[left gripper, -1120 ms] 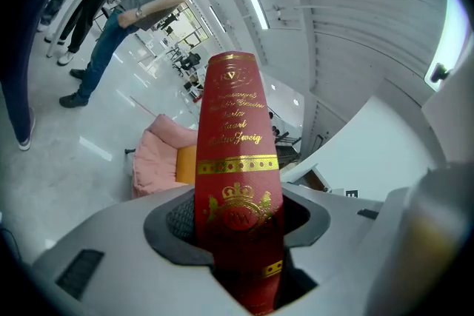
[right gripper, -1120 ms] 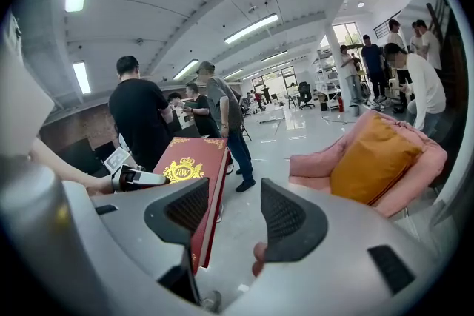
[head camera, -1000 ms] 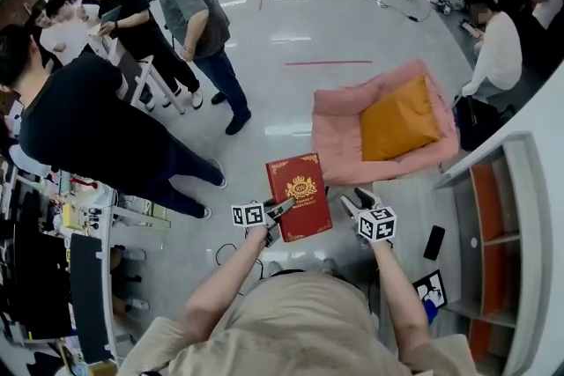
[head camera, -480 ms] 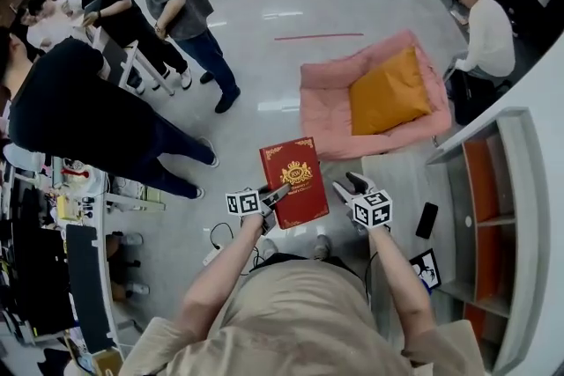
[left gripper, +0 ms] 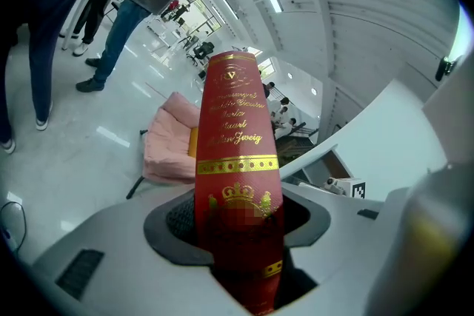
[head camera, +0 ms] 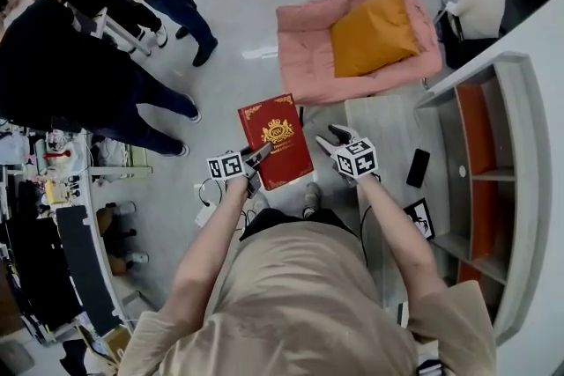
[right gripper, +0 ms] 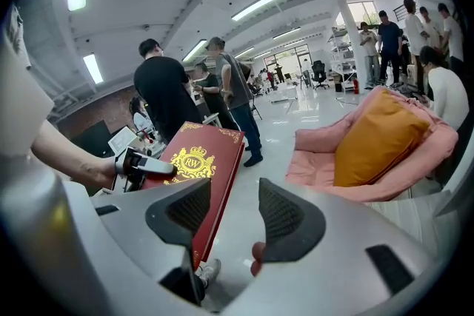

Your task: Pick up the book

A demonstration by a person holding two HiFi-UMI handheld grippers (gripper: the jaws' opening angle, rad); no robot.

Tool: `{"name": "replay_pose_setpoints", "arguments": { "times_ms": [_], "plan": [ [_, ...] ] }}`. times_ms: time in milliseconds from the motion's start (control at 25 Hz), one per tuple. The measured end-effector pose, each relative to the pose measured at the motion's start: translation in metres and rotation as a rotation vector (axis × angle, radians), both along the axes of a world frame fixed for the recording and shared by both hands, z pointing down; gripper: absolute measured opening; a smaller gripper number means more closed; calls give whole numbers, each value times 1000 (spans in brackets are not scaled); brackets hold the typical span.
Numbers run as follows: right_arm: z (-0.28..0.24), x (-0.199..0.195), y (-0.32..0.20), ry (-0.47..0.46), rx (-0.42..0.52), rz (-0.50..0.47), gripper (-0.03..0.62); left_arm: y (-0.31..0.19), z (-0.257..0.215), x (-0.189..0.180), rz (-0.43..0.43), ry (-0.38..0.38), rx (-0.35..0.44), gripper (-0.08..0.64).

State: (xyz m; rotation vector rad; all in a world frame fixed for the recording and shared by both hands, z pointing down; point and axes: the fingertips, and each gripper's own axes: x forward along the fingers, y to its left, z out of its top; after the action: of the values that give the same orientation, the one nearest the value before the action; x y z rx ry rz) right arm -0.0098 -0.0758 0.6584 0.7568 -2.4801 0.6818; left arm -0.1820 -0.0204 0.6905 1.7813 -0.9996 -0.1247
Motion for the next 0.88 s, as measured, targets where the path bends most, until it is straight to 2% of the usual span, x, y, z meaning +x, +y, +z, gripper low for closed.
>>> {"name": "replay_pose_setpoints", "arguments": {
  "times_ms": [400,560,600,720,800,880],
  "plan": [
    [42,0,-14,51,-41,-16,212,-2,42,-8,-7,-36,-94,241],
    [44,0,-13,73,-62,-25,212,-11,37,-3,67,-63,-27,241],
    [44,0,-13,81,-69,-29,211,-12,35,-3,70,-70,-30,241],
    [44,-2,-15,96,-86,-39,211,-6,39,-3,38,-66,-95,241],
    [46,0,-15,101,-93,-43,210,-1,41,4,34,-33,-118,241],
    [49,1,-16,105,-96,-46,210,2,39,19,26,62,-141,241]
  ]
}}
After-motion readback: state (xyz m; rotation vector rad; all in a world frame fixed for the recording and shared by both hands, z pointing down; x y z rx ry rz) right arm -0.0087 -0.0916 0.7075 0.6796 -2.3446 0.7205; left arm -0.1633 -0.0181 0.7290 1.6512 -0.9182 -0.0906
